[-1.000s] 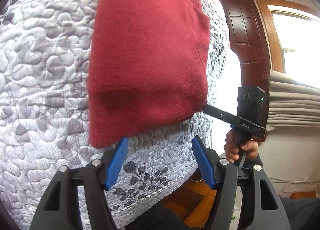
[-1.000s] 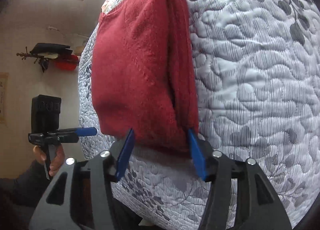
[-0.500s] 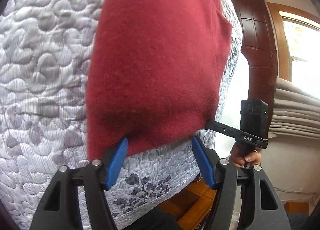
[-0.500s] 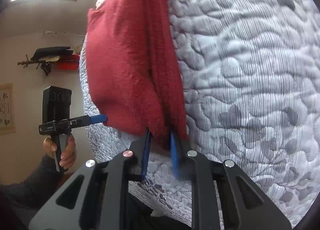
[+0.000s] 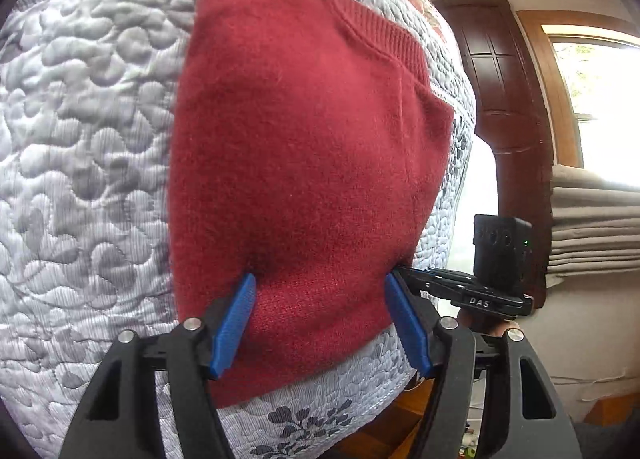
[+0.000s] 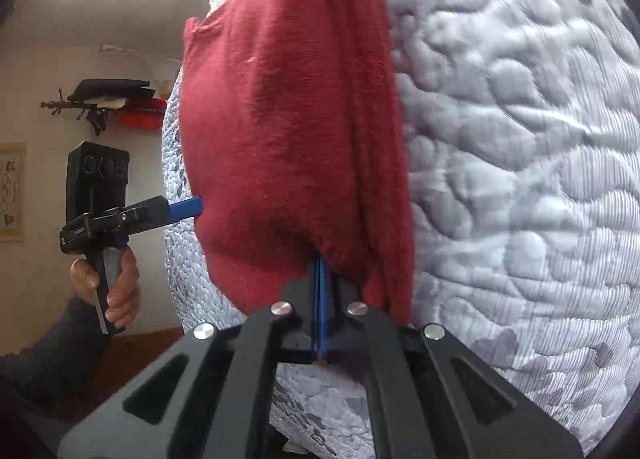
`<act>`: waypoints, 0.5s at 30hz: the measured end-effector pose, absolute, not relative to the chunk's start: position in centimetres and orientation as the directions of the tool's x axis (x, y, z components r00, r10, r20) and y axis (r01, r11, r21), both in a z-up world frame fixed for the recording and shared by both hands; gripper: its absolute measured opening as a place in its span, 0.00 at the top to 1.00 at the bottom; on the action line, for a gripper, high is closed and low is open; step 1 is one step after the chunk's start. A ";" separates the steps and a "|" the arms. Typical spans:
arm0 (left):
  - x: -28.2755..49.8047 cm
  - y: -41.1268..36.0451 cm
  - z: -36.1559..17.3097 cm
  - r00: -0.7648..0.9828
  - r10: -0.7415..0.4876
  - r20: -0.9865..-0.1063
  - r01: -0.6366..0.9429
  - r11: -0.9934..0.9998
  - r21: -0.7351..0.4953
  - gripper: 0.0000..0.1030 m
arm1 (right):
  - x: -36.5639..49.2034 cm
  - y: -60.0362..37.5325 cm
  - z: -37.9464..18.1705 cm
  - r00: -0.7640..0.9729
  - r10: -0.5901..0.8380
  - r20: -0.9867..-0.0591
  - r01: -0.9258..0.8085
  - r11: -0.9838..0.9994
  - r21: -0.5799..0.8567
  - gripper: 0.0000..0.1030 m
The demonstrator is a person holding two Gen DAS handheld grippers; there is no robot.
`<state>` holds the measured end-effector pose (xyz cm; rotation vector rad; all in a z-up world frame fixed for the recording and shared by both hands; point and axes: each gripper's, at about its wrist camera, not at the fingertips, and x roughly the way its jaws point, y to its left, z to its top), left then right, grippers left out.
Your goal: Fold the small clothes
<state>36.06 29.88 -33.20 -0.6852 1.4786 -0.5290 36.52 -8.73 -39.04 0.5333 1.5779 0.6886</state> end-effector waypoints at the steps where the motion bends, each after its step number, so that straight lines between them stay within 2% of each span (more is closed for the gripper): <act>1: 36.0 30.0 -33.5 0.043 -0.703 -0.709 -0.093 0.704 -0.704 0.36 | 36.2 -9.2 -39.3 -0.128 0.694 -0.709 -0.042 0.710 0.703 1.00; 2: 35.8 29.9 -33.6 0.044 -0.702 -0.711 -0.097 0.706 -0.702 0.36 | 36.1 -9.1 -38.9 -0.132 0.689 -0.713 -0.051 0.713 0.699 1.00; 4: 35.5 30.3 -32.3 0.057 -0.712 -0.700 -0.086 0.695 -0.714 0.36 | 36.1 -9.4 -37.0 -0.116 0.707 -0.698 -0.057 0.697 0.715 0.93; 5: 35.2 30.9 -31.1 0.078 -0.719 -0.690 -0.068 0.687 -0.724 0.35 | 36.7 -9.2 -35.8 -0.093 0.724 -0.683 -0.046 0.682 0.730 0.74; 6: 34.9 31.8 -30.0 0.106 -0.720 -0.686 -0.050 0.685 -0.727 0.33 | 37.1 -9.8 -34.8 -0.060 0.727 -0.684 -0.037 0.683 0.729 0.36; 7: 34.8 32.9 -29.3 0.137 -0.708 -0.693 -0.044 0.694 -0.718 0.23 | 37.9 -10.8 -34.1 -0.014 0.713 -0.701 -0.037 0.701 0.713 0.18; 8: 34.8 34.1 -29.0 0.170 -0.682 -0.711 -0.053 0.714 -0.698 0.13 | 38.6 -11.5 -33.4 0.031 0.706 -0.708 -0.036 0.709 0.705 0.06; 11: 35.2 37.7 -30.6 0.178 -0.615 -0.768 -0.138 0.757 -0.638 0.12 | 41.0 -12.8 -34.1 0.043 0.739 -0.672 0.032 0.672 0.740 0.06; 15: 36.1 40.7 -33.6 0.170 -0.672 -0.721 -0.233 0.684 -0.692 0.12 | 43.2 -12.6 -36.4 0.010 0.767 -0.641 0.091 0.638 0.765 0.06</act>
